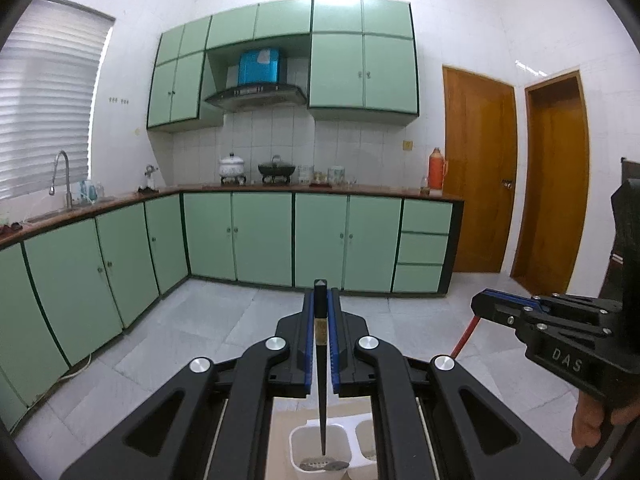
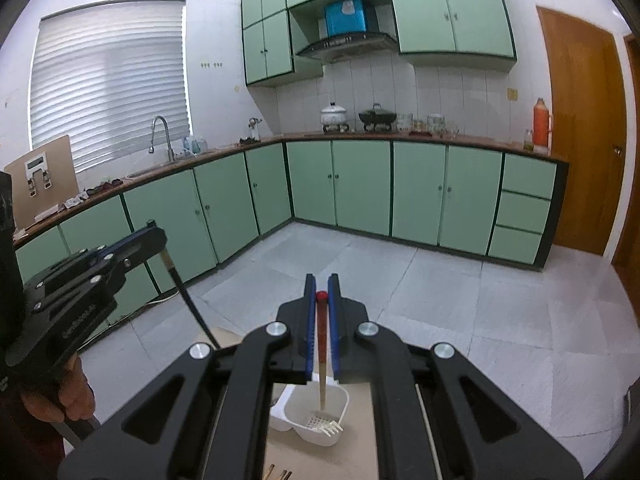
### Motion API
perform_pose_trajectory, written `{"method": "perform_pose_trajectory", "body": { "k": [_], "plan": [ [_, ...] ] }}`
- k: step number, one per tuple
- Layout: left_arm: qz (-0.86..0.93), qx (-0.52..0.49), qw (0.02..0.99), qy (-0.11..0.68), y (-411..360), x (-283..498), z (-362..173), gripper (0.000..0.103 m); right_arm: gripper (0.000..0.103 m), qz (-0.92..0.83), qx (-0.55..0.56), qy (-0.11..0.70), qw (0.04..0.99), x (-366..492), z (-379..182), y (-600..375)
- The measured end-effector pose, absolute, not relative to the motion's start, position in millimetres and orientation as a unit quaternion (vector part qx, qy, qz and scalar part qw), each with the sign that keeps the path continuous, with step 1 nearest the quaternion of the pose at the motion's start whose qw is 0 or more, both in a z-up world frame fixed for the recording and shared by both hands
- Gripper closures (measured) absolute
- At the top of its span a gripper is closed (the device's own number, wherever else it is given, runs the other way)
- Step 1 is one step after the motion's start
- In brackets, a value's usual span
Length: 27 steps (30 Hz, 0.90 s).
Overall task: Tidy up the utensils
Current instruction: 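Lift both chopsticks and drop them into the white holder, opening both tools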
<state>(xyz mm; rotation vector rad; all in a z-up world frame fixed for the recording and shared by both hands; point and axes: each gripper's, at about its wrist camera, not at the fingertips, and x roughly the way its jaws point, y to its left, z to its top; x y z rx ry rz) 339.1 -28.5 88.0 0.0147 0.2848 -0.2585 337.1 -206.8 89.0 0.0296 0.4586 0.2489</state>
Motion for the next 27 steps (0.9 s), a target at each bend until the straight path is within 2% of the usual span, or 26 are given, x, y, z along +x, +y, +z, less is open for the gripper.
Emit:
{"method": "perform_pose_trajectory", "body": {
  "k": [8,13,14,16,20,22,27],
  "plan": [
    [-0.123,0.012,0.972,0.201,-33.1,371.5,36.7,0.094,0.097,0.122,0.018,0.279,0.952,362.0,34.5,-201.1],
    [-0.116,0.015,0.970,0.215,-30.0,368.7,25.9,0.069,0.091,0.122,0.017,0.296,0.947,355.7,13.5,-195.3],
    [-0.116,0.014,0.969,0.216,-27.7,366.9,25.6,0.067,0.087,0.120,0.017,0.293,0.949,351.9,13.6,-195.3],
    [-0.115,0.008,0.969,0.216,-23.0,360.7,26.2,0.057,0.066,0.116,0.019,0.289,0.950,345.2,15.6,-194.7],
    [-0.110,0.000,0.971,0.210,-13.5,343.2,30.0,0.046,0.050,0.101,0.018,0.268,0.958,326.9,22.8,-198.7],
    [-0.105,-0.002,0.973,0.205,-7.6,331.0,32.2,0.038,0.037,0.092,0.019,0.257,0.962,313.7,26.0,-202.4],
    [-0.093,-0.006,0.975,0.202,6.7,296.0,30.1,0.028,0.018,0.070,0.016,0.234,0.969,271.2,22.9,-209.8]
  ]
}}
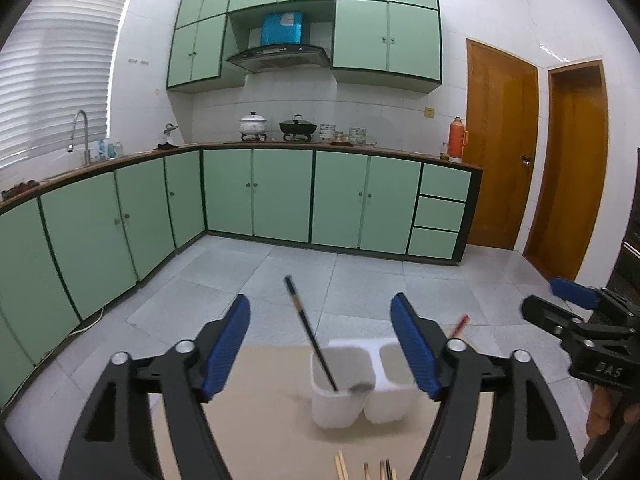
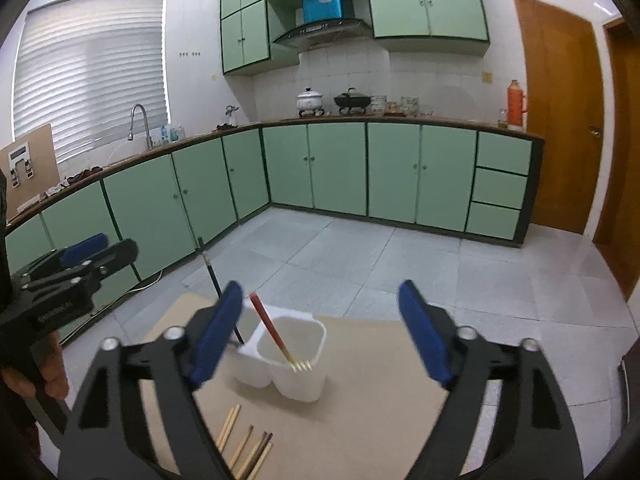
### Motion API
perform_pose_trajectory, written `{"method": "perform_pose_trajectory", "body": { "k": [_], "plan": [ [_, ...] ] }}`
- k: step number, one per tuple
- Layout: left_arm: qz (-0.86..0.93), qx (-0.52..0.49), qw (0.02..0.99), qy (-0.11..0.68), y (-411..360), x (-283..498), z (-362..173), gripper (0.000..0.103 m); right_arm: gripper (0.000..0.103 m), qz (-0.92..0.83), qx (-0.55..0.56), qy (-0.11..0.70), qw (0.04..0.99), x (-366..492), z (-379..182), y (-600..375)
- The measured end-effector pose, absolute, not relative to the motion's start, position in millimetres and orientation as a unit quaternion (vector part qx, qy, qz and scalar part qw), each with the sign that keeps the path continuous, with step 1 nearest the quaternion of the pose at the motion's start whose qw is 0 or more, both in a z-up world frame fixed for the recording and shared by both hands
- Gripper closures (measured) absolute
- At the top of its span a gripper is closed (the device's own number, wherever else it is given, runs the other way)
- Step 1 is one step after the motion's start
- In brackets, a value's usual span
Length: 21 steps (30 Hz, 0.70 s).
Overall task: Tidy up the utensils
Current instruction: 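Lift both chopsticks and drop them into the white holder, opening both tools, then move both open tools back over the remaining chopsticks on the mat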
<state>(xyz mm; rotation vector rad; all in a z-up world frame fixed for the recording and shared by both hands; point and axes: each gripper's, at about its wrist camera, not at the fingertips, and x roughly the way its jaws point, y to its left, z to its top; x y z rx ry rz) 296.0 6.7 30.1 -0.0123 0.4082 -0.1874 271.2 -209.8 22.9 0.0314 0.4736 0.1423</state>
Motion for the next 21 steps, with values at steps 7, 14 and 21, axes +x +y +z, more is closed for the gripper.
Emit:
{"method": "perform_pose_trajectory", "body": {
  "k": [7,14,21],
  "plan": [
    [-0.085,0.008,0.970,0.228,12.3,242.3,-3.4,0.020,0.010,0.032,0.020,0.229,0.973,213.0,-5.9,-215.7],
    [-0.084,0.013,0.957,0.279,16.3,194.1,-59.5,0.019,0.009,0.002,0.038,0.249,0.968,166.3,-53.1,-208.3],
    [-0.082,0.049,0.944,0.316,17.9,156.8,-108.7,0.019,0.009,0.002,0.037,0.296,0.955,134.8,-100.5,-196.0]
  ]
}}
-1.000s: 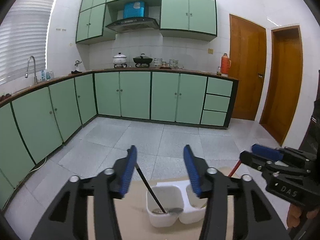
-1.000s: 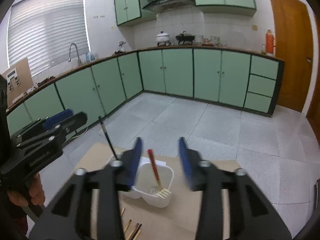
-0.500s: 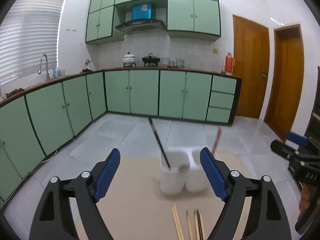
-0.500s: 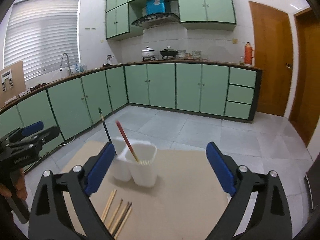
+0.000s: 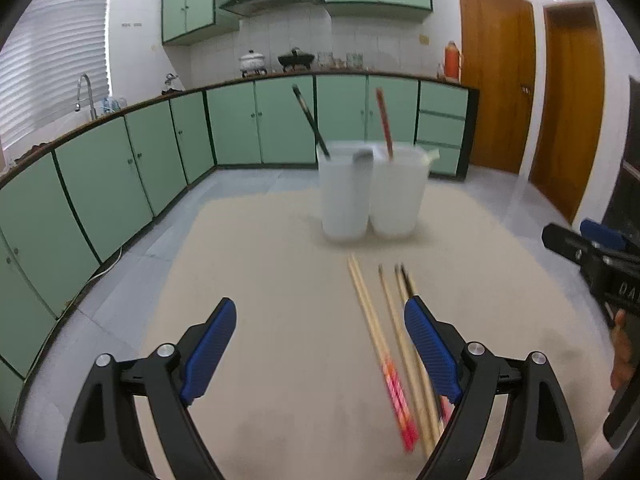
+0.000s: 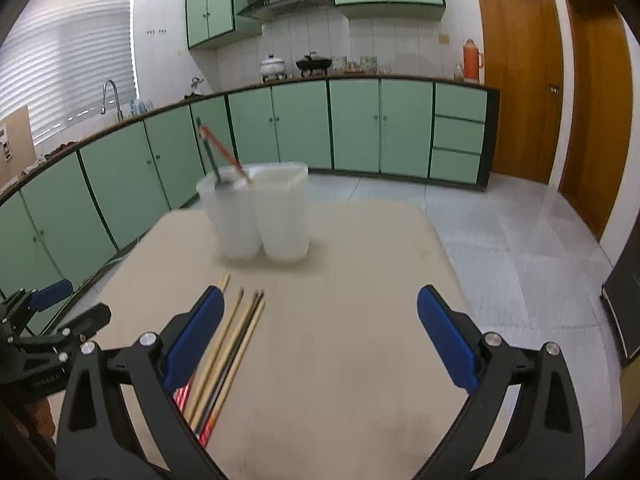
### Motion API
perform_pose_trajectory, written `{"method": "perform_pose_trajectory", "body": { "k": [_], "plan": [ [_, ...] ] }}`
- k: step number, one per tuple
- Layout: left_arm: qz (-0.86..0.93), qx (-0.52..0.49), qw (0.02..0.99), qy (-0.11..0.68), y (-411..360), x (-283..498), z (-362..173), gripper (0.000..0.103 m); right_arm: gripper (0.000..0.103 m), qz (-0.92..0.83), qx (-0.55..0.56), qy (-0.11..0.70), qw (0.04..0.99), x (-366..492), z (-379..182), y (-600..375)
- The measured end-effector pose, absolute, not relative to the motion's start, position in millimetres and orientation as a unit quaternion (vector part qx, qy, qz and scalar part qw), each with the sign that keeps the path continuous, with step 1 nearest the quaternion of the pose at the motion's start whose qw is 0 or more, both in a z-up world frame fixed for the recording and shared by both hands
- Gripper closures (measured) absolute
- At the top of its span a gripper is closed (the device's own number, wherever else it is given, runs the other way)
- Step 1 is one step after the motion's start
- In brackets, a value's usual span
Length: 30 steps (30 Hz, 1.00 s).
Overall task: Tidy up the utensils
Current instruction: 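Move both open tools back over the remaining chopsticks on the mat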
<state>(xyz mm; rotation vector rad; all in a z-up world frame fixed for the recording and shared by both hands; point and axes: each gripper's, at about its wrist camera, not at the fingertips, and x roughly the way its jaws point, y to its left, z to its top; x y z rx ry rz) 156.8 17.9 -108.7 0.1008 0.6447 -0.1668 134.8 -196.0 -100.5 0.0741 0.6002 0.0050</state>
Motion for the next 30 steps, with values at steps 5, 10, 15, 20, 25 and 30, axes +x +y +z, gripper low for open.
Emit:
{"method": "perform_pose_trajectory", "body": {
  "k": [5,10,15,20,25,30],
  "plan": [
    [-0.079,0.044,0.936,0.340,25.0,139.7,-133.5,0.019,0.009,0.014,0.028,0.328,0.944,115.1,-129.5,-178.6],
    [-0.076,0.033,0.933,0.349,32.3,124.0,-148.9,0.019,0.009,0.024,0.016,0.340,0.940,100.3,-142.7,-163.3],
    [-0.069,0.034,0.933,0.352,42.6,115.7,-154.8,0.019,0.028,0.049,-0.001,0.359,0.932,85.5,-156.0,-145.9],
    [-0.061,0.024,0.931,0.360,53.8,110.9,-156.8,0.019,0.034,0.075,-0.011,0.378,0.923,75.7,-165.7,-130.0],
    [-0.058,0.007,0.931,0.361,56.1,105.3,-159.1,0.019,0.041,0.085,-0.016,0.384,0.919,67.9,-173.7,-112.8],
    [-0.052,-0.004,0.933,0.357,57.0,99.7,-163.8,0.019,0.050,0.072,-0.008,0.383,0.921,61.7,-181.5,-104.2]
  ]
}}
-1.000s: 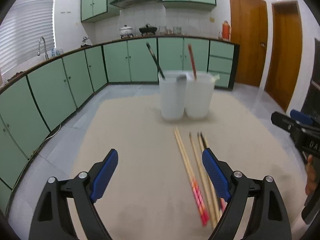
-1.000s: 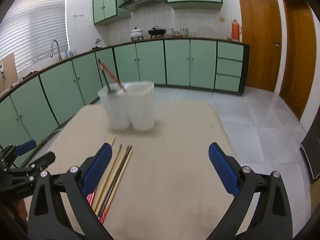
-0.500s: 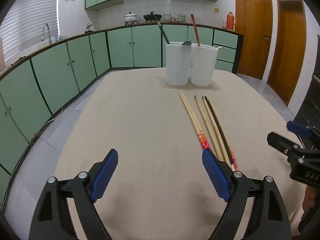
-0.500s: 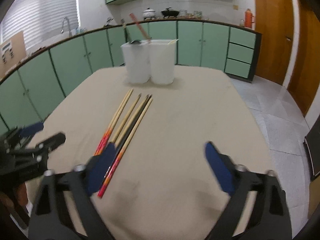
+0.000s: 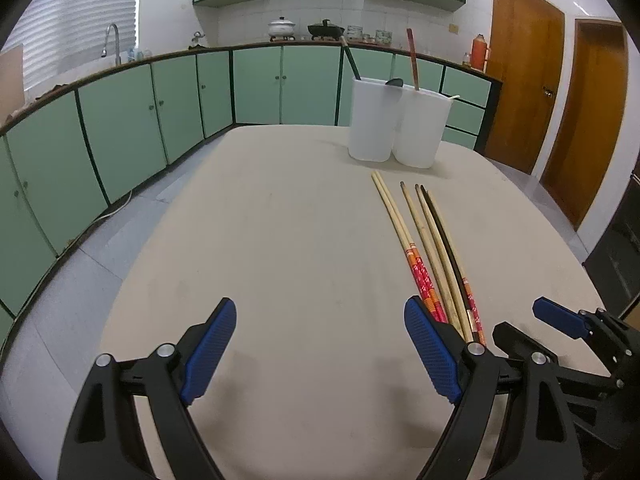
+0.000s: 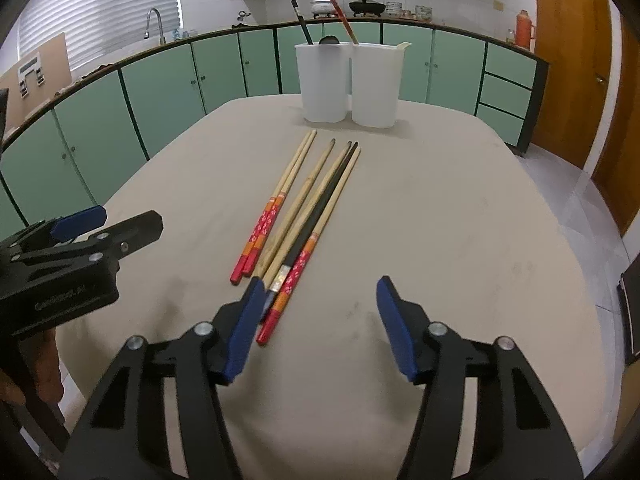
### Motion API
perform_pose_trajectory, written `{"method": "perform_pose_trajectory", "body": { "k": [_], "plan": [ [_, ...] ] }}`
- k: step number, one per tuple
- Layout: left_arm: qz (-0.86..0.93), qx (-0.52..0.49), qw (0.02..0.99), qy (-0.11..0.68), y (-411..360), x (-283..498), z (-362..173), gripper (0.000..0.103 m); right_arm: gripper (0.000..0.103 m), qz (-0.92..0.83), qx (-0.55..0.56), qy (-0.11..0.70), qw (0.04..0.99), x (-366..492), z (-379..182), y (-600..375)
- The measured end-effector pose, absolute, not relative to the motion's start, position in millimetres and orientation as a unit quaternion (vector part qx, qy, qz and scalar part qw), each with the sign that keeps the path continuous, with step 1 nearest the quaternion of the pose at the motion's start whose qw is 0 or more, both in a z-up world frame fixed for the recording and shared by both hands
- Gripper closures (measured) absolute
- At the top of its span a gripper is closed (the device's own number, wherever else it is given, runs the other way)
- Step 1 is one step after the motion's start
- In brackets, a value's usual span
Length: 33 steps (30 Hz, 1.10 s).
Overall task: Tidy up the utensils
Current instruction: 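Move both open tools back over the remaining chopsticks on the mat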
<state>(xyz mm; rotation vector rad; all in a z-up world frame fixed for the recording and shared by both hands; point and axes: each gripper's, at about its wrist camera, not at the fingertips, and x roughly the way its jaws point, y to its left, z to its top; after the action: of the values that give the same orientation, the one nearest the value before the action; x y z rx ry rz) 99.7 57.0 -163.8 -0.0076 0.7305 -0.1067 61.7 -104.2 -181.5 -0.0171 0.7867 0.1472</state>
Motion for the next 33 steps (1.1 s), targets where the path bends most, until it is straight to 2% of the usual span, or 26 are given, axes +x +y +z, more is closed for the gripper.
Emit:
{"method": "perform_pose_trajectory", "body": {
  "k": [19,29,33],
  "plan": [
    [-0.036,0.005,0.933,0.359,76.1,95.0,-166.6,0.019,0.058,0.081,-0.022,0.409,0.909,63.7,-194.8,-103.3],
    [-0.049,0.014,0.931,0.361,64.1,94.3,-167.1,0.019,0.056,0.041,0.040,0.409,0.911,63.6,-195.9,-157.3],
    [-0.054,0.017,0.929,0.365,59.2,94.3,-168.7,0.019,0.056,0.052,0.030,0.406,0.912,55.2,-195.8,-154.0]
  ]
}}
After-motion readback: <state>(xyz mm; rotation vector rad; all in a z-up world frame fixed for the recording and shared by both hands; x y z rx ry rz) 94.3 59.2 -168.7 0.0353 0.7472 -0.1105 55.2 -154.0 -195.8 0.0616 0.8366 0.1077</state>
